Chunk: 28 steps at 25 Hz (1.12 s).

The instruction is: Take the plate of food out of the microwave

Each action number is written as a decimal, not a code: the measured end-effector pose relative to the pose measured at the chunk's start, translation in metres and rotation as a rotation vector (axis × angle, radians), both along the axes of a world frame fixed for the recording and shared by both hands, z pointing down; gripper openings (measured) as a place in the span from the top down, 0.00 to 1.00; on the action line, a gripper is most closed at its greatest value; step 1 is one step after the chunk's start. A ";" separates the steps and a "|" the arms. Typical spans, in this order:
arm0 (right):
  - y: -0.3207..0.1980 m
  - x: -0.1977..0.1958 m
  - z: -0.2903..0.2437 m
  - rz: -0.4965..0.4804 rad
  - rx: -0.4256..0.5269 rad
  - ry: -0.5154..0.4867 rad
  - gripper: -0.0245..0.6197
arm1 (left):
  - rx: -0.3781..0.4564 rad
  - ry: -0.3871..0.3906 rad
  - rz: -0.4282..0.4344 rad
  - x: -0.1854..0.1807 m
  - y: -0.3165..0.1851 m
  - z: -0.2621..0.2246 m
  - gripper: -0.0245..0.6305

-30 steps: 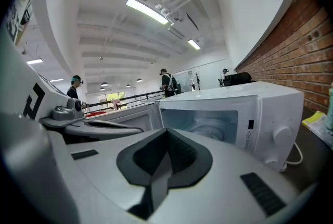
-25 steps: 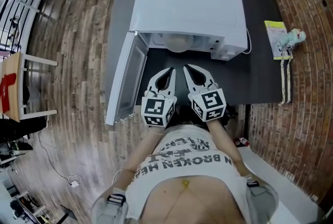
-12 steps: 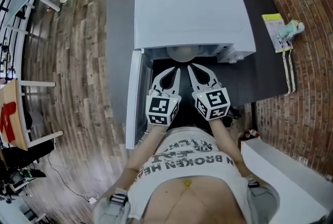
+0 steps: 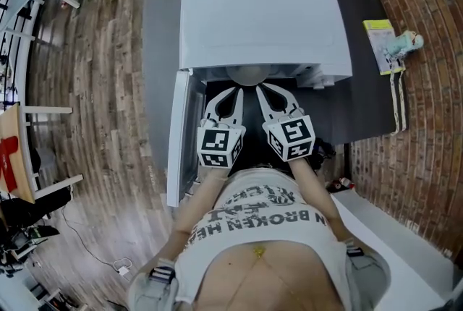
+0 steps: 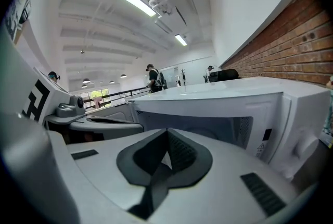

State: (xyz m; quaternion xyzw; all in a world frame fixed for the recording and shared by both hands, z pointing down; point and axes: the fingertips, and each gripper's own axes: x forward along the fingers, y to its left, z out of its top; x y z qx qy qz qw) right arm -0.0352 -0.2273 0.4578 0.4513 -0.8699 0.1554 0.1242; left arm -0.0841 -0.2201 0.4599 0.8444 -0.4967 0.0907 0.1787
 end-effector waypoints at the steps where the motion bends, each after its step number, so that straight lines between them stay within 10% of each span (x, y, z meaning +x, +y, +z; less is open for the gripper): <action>1: -0.002 0.001 0.001 -0.003 -0.002 -0.002 0.95 | 0.000 -0.004 -0.002 0.001 -0.001 0.001 0.95; 28: -0.046 0.021 0.089 0.039 -0.204 0.070 0.95 | -0.193 -0.045 -0.023 0.001 -0.043 0.087 0.95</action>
